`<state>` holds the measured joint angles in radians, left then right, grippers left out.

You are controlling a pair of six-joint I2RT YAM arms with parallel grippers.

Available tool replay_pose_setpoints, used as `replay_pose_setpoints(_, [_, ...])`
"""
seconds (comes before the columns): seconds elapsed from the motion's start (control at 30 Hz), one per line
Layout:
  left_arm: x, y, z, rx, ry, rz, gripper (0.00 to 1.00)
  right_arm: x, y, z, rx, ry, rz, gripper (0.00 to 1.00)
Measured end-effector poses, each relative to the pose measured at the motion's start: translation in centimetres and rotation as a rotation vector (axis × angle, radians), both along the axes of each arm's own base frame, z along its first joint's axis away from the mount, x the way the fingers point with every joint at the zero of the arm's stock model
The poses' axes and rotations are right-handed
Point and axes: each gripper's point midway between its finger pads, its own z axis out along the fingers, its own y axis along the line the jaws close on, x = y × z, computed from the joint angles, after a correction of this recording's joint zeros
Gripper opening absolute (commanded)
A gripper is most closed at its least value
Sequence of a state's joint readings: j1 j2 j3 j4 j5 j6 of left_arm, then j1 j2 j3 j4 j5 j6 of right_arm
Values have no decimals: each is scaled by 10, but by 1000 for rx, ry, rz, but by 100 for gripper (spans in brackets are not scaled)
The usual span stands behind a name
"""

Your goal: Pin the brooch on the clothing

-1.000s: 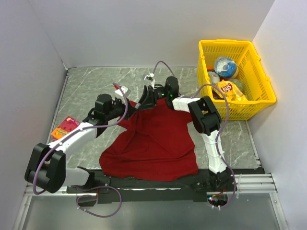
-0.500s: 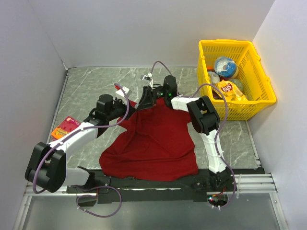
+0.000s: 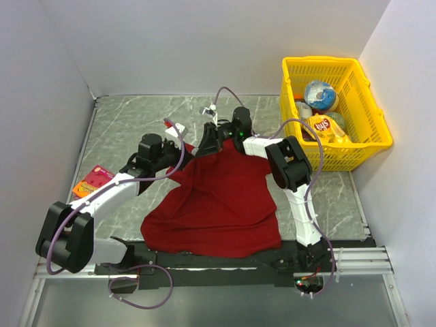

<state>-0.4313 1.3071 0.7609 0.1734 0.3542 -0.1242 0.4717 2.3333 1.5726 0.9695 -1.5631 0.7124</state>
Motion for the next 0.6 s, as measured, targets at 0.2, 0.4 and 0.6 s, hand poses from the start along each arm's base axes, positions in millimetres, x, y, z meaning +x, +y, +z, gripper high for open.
replay_pose_setpoints(0.2, [1, 1, -1, 7, 0, 12, 1, 2, 1, -1, -6, 11, 1, 0])
replay_pose_setpoints(0.4, [1, 3, -4, 20, 7, 29, 1, 5, 3, -6, -21, 36, -6, 0])
replay_pose_setpoints(0.6, [0, 6, -9, 36, 27, 42, 1, 4, 6, -13, -39, 60, -17, 0])
